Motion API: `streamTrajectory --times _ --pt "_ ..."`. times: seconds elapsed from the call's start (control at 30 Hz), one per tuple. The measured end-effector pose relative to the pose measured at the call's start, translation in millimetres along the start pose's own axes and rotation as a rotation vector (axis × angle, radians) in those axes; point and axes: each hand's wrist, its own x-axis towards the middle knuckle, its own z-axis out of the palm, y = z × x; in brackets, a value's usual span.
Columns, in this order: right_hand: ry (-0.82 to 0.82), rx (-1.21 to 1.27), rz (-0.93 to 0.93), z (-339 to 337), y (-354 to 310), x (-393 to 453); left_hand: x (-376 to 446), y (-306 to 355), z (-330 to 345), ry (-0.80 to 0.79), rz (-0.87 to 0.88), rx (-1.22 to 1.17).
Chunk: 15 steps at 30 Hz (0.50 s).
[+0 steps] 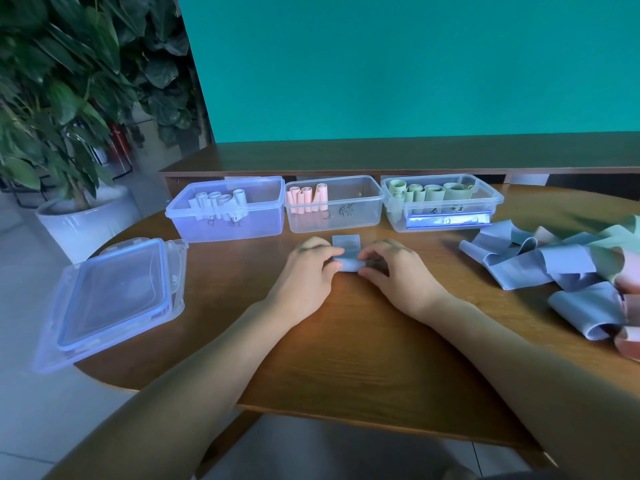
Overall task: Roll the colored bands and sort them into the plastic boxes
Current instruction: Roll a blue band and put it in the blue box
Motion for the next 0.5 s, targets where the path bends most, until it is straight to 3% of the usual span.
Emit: streamTrajectory --times 0.5 --pt "0.046 -0.061 -0.058 4 1 14 17 -8 10 -0.066 -0.074 0.022"
